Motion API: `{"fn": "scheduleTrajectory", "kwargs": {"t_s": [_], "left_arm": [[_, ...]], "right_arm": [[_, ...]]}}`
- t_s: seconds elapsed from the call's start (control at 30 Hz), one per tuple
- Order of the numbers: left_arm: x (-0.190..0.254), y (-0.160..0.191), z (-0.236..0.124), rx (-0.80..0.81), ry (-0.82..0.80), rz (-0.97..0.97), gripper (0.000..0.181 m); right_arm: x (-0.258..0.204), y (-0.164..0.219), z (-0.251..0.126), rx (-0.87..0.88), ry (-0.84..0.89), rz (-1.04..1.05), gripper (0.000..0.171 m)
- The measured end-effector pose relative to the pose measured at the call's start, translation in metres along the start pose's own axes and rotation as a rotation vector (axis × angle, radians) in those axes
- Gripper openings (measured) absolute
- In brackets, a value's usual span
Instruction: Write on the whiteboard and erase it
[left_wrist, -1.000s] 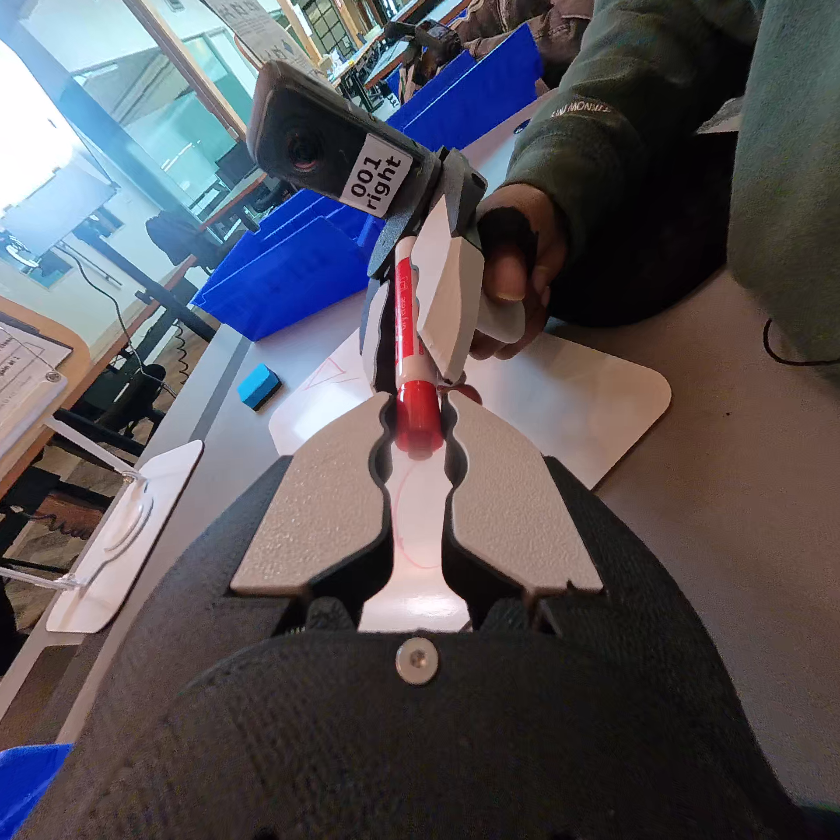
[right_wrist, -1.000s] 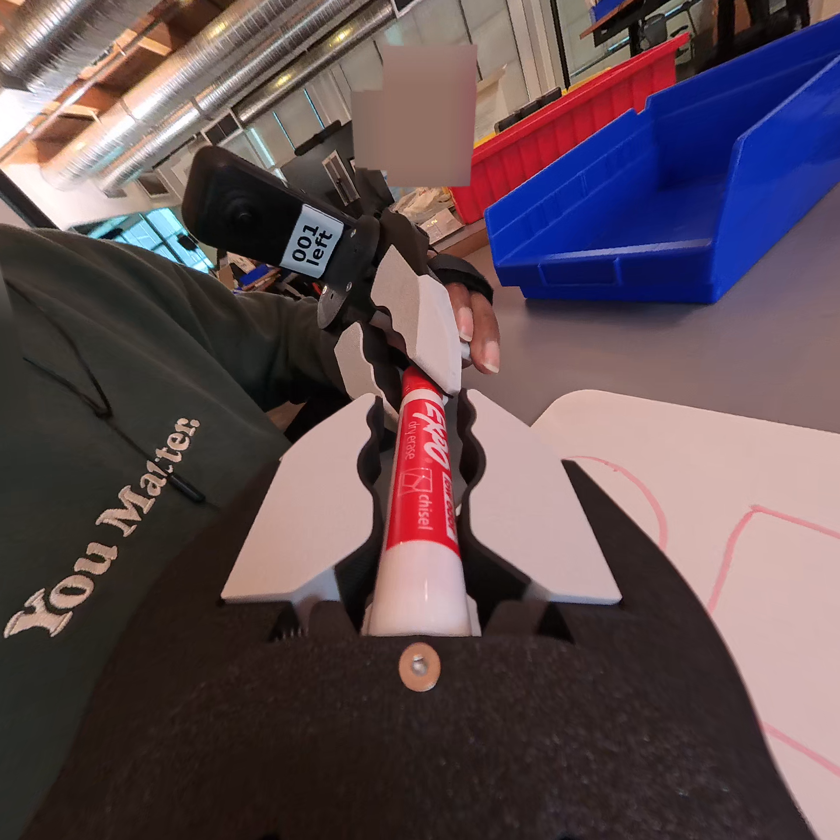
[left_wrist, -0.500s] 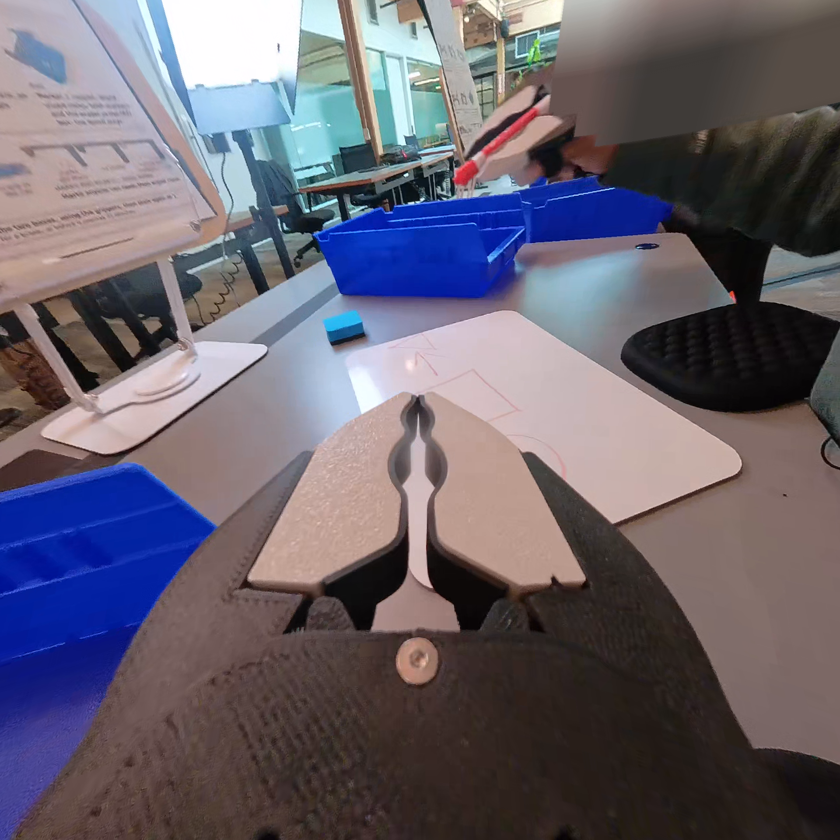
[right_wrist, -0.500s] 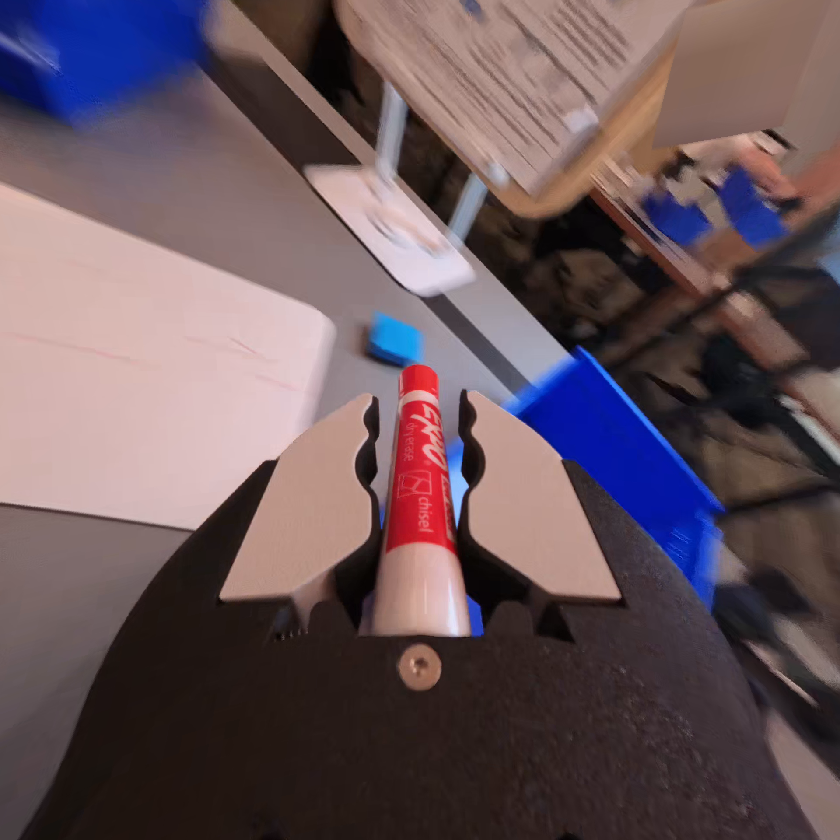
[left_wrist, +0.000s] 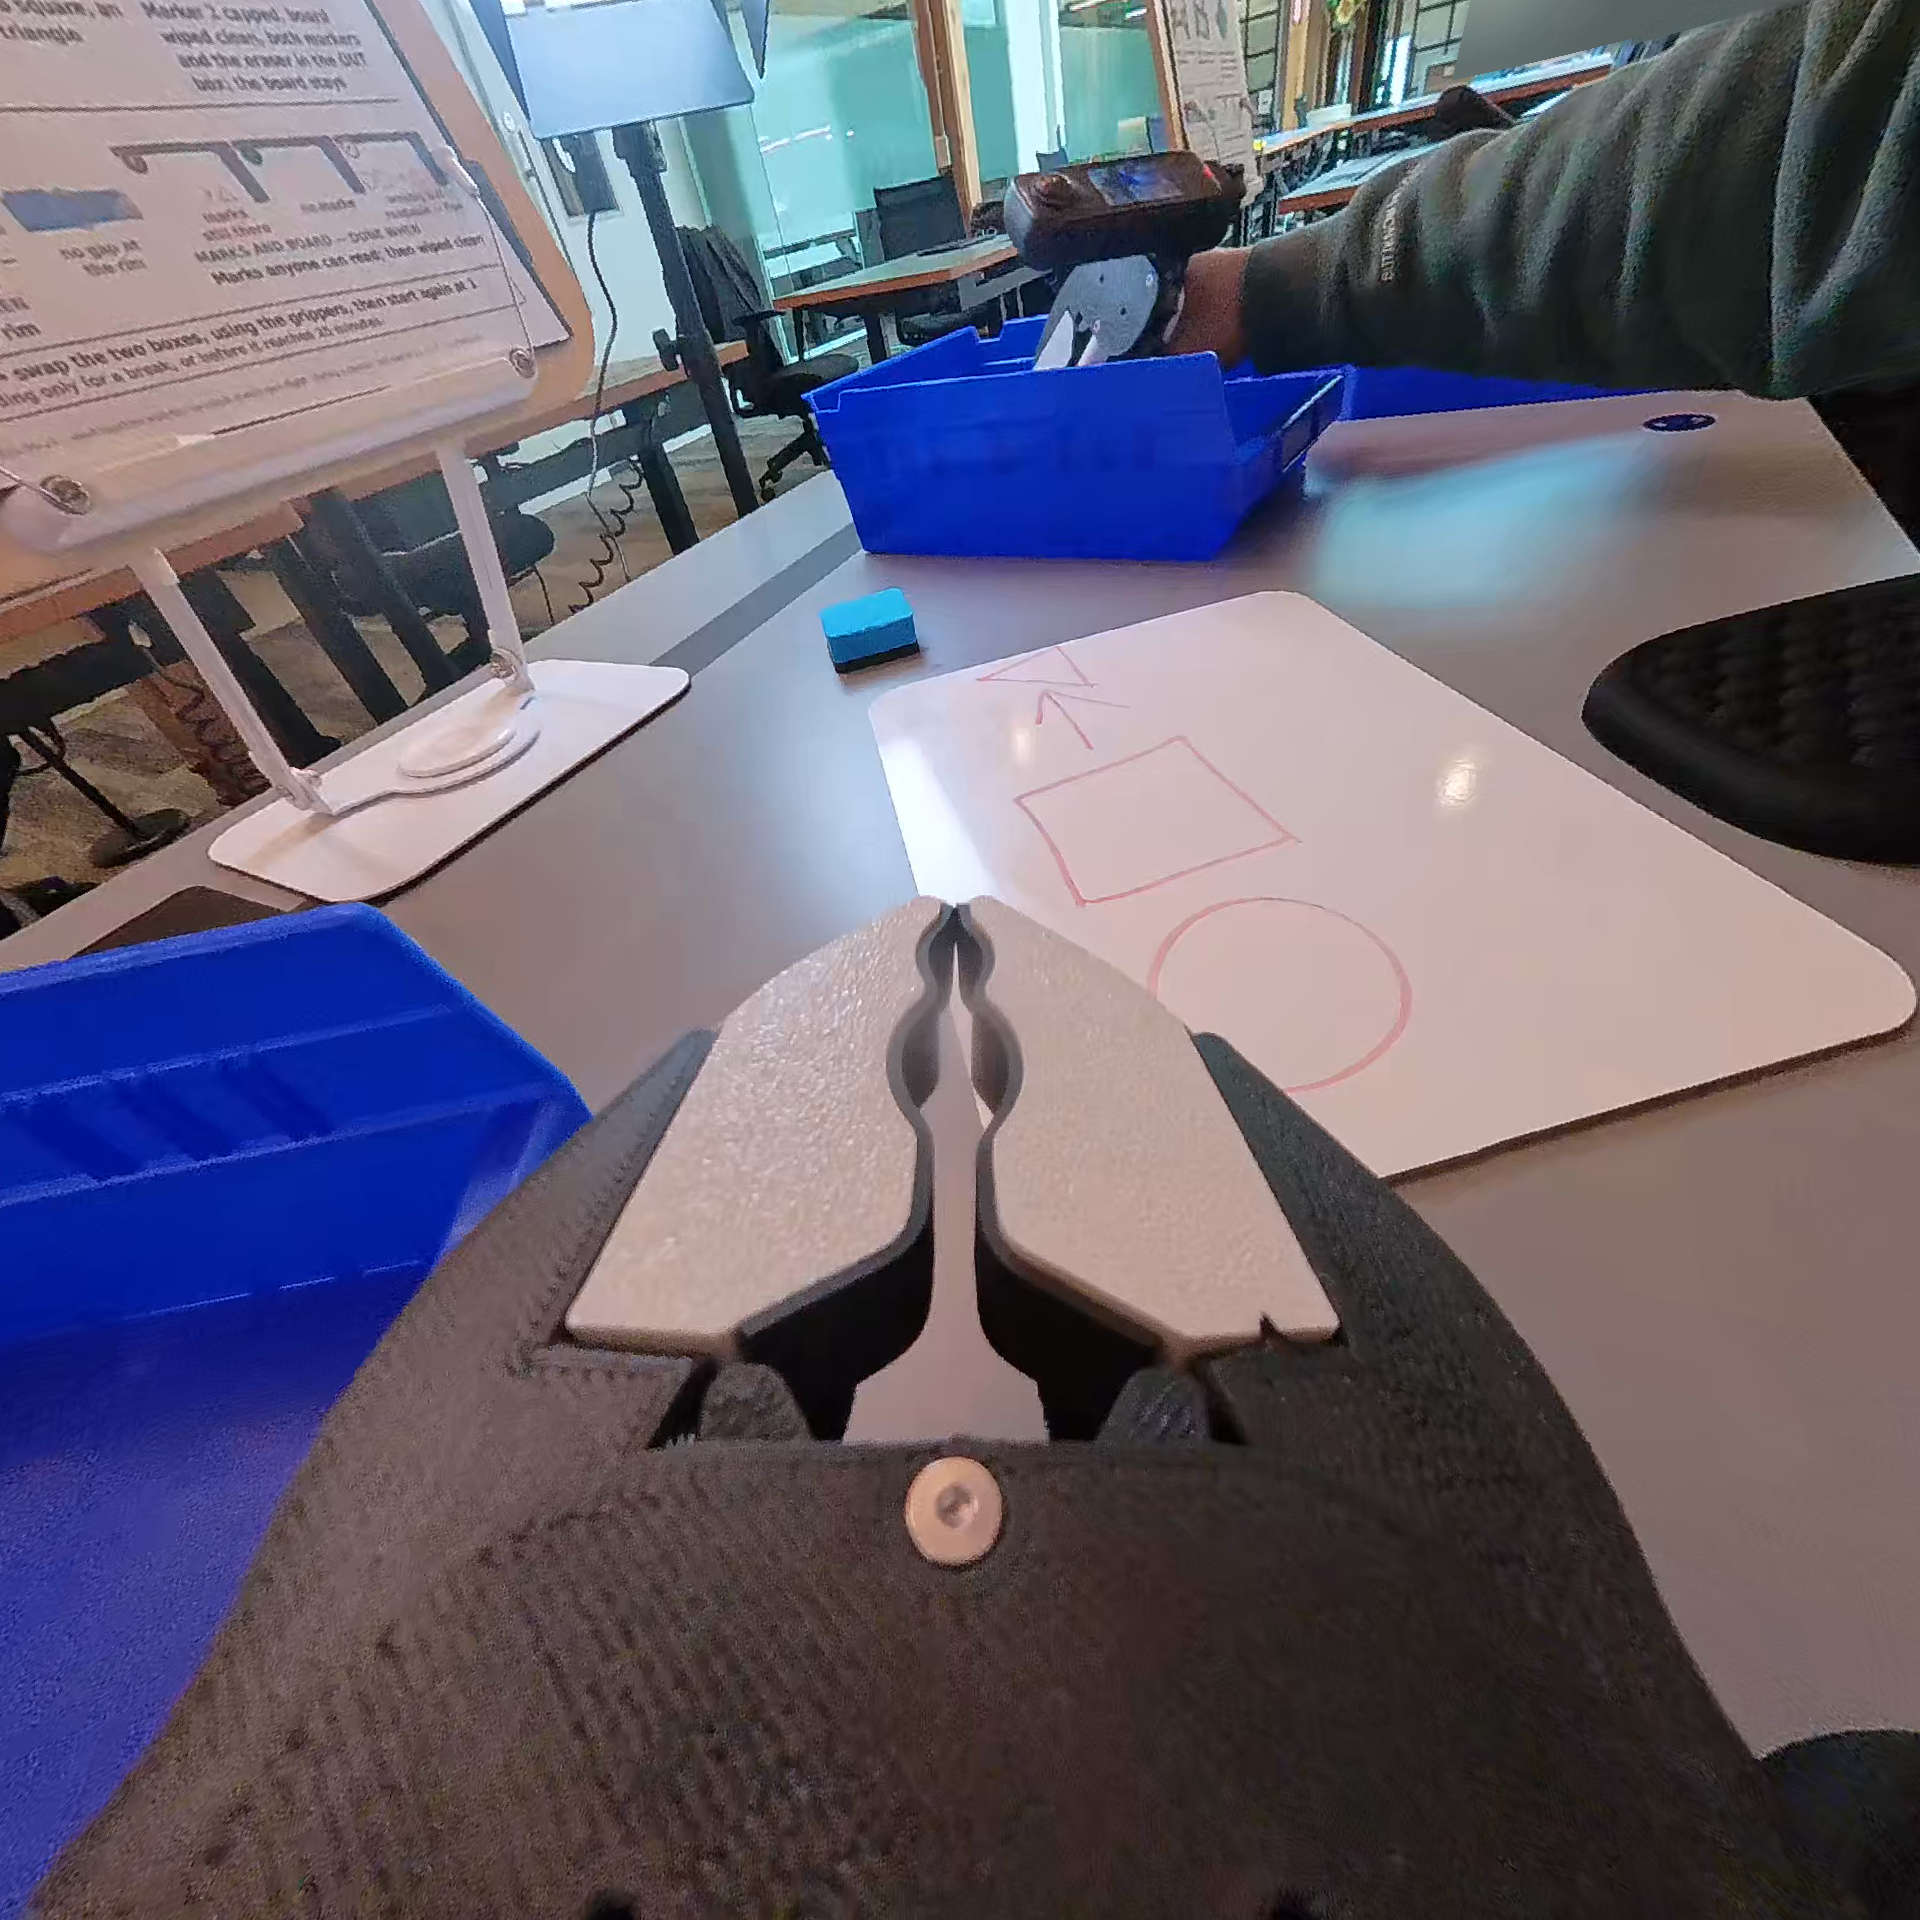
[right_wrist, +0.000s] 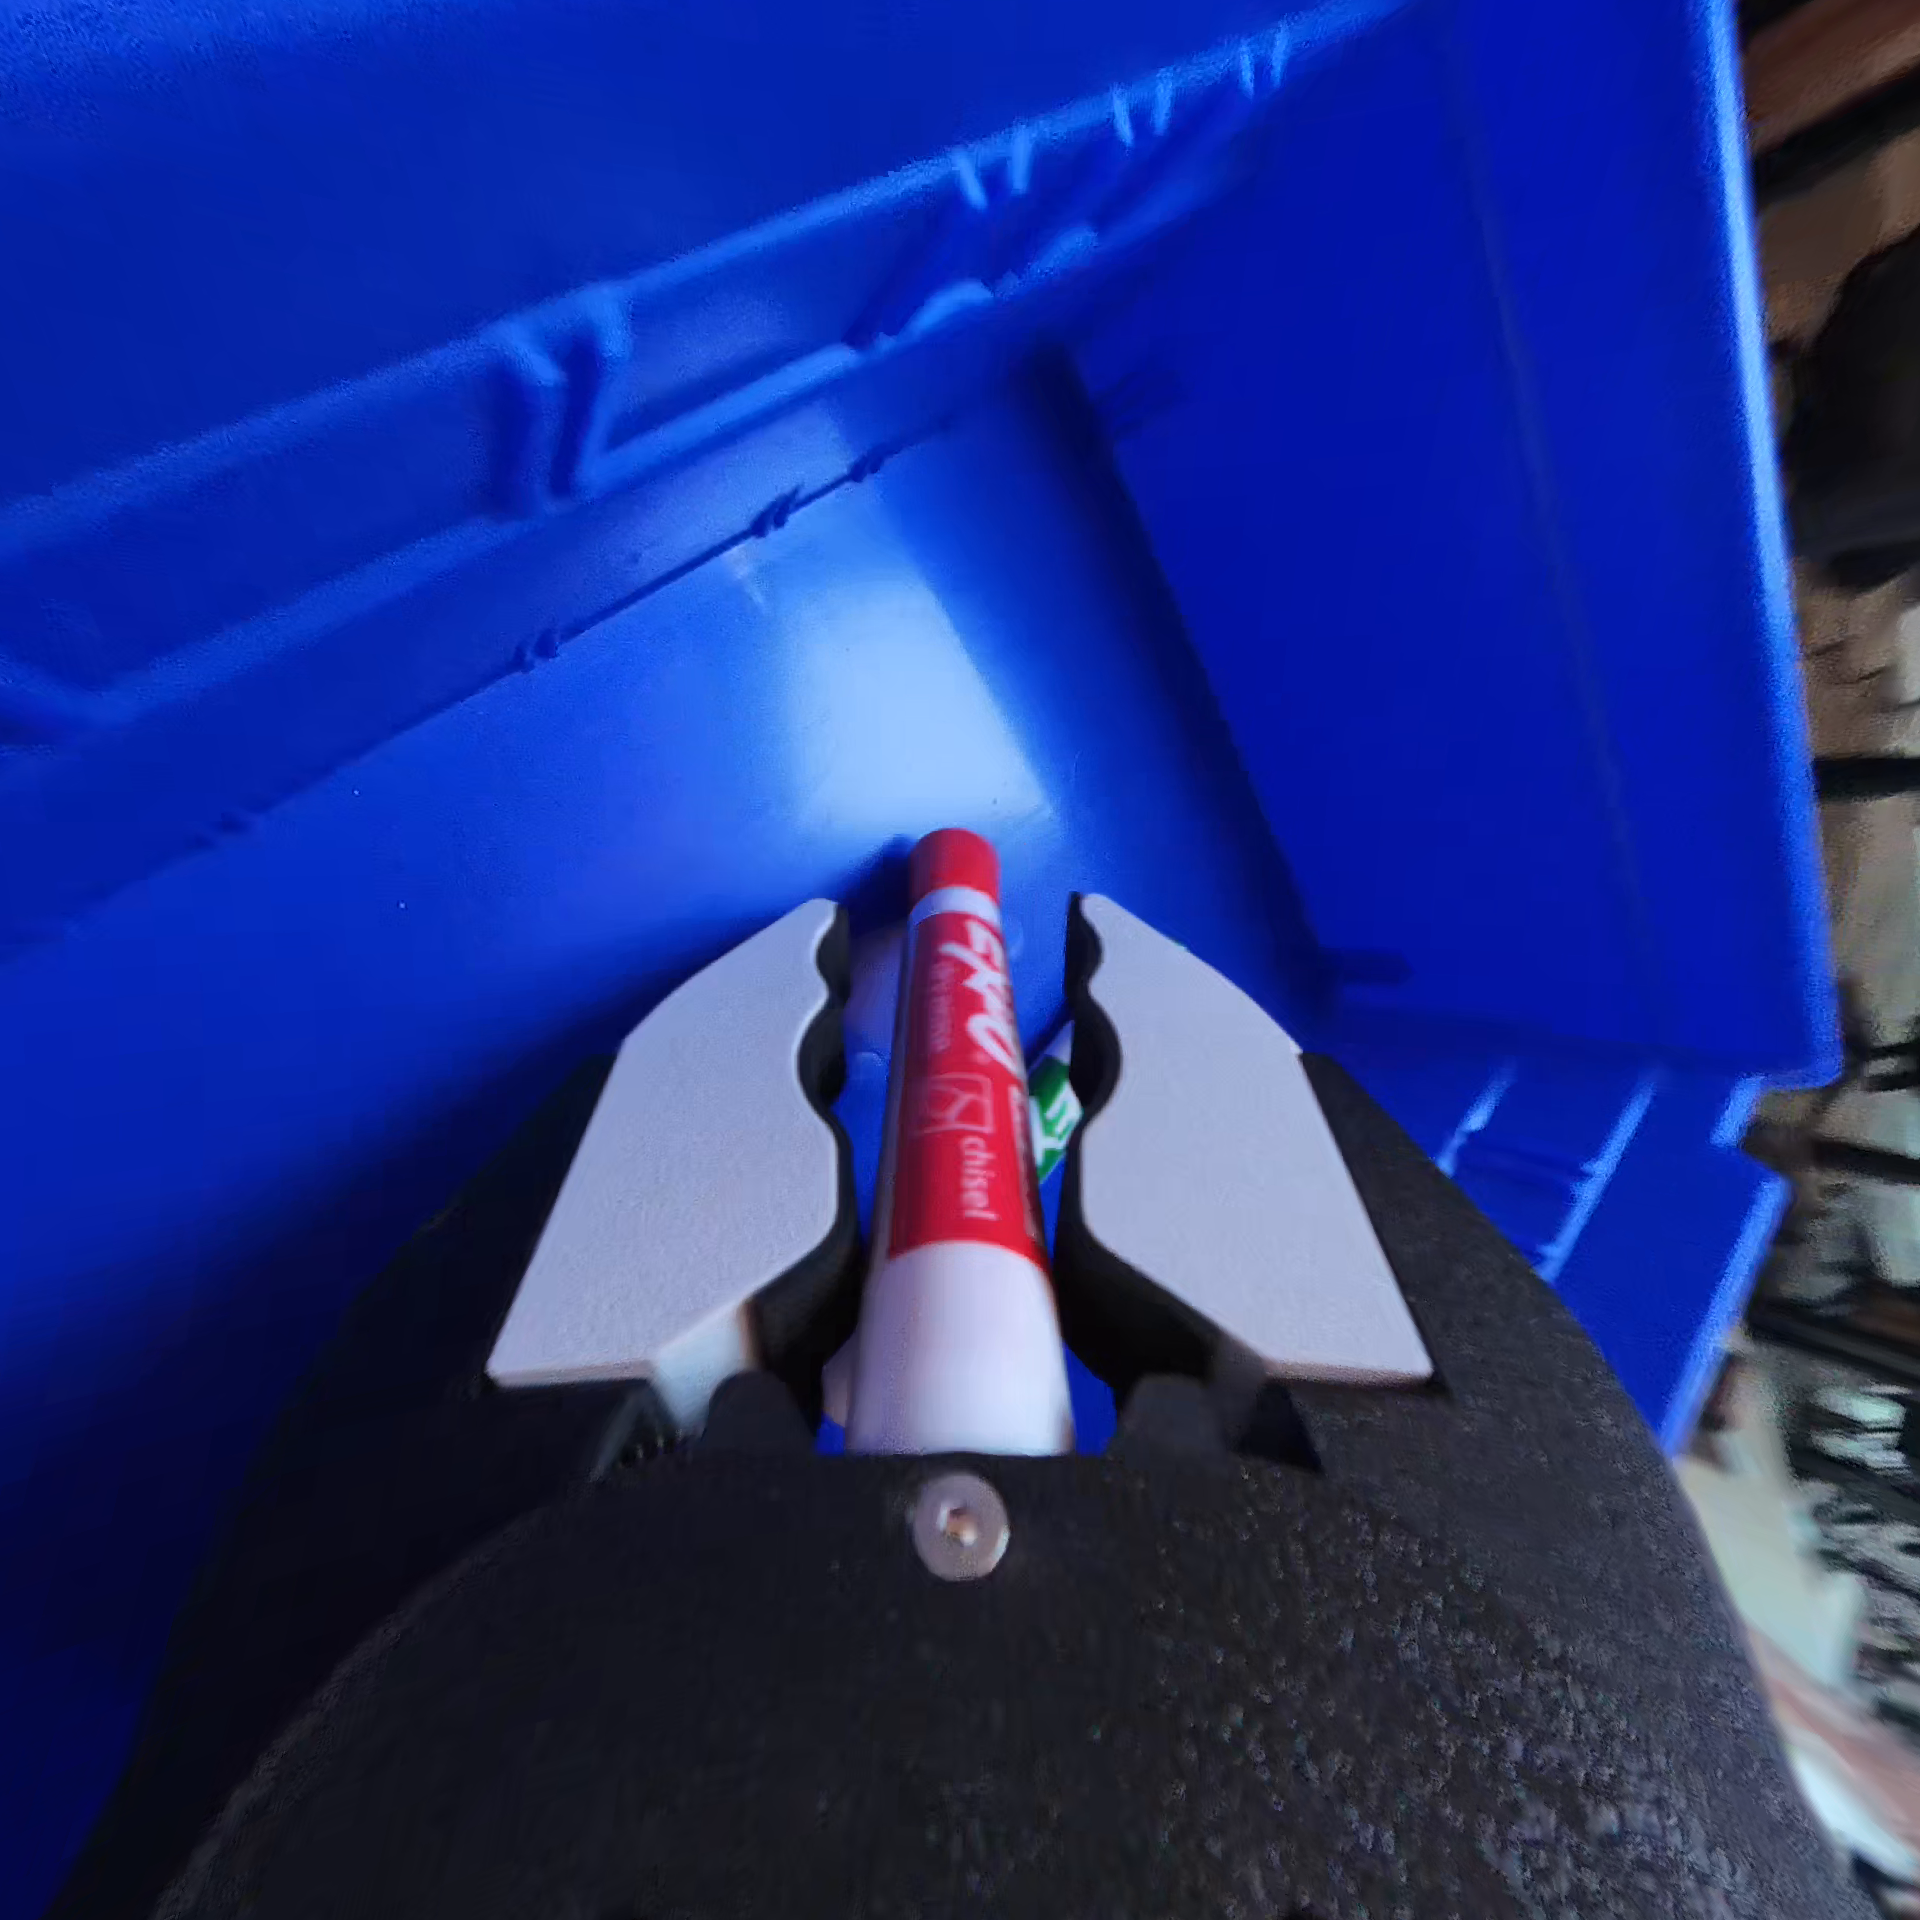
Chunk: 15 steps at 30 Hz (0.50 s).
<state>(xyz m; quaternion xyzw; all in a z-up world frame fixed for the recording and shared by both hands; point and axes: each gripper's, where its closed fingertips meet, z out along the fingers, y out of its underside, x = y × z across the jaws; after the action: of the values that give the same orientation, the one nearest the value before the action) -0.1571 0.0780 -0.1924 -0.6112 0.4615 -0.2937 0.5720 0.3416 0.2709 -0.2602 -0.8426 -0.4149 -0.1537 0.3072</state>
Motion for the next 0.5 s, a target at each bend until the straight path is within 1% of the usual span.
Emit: {"fn": "scheduleTrajectory", "kwargs": {"t_s": [0.13, 0.27, 0.33, 0.4, 0.5], "left_arm": [[0.001, 0.006, 0.003, -0.007, 0.028, -0.019, 0.0], [0.004, 0.005, 0.004, 0.001, 0.053, -0.027, 0.0], [0.005, 0.003, 0.003, 0.01, 0.054, -0.025, 0.0], [0.005, 0.001, 0.002, 0.013, 0.049, -0.02, 0.0], [0.005, 0.001, 0.002, 0.01, 0.047, -0.025, 0.0]], "right_arm": [[-0.011, 0.01, -0.005, -0.033, -0.127, 0.192, 0.063], [-0.015, 0.003, -0.032, 0.023, -0.158, 0.287, 0.066], [-0.006, -0.016, -0.058, 0.137, -0.125, 0.342, 0.065], [-0.004, -0.048, -0.095, 0.283, -0.102, 0.372, 0.063], [-0.033, -0.102, -0.148, 0.459, -0.102, 0.307, 0.06]]}}
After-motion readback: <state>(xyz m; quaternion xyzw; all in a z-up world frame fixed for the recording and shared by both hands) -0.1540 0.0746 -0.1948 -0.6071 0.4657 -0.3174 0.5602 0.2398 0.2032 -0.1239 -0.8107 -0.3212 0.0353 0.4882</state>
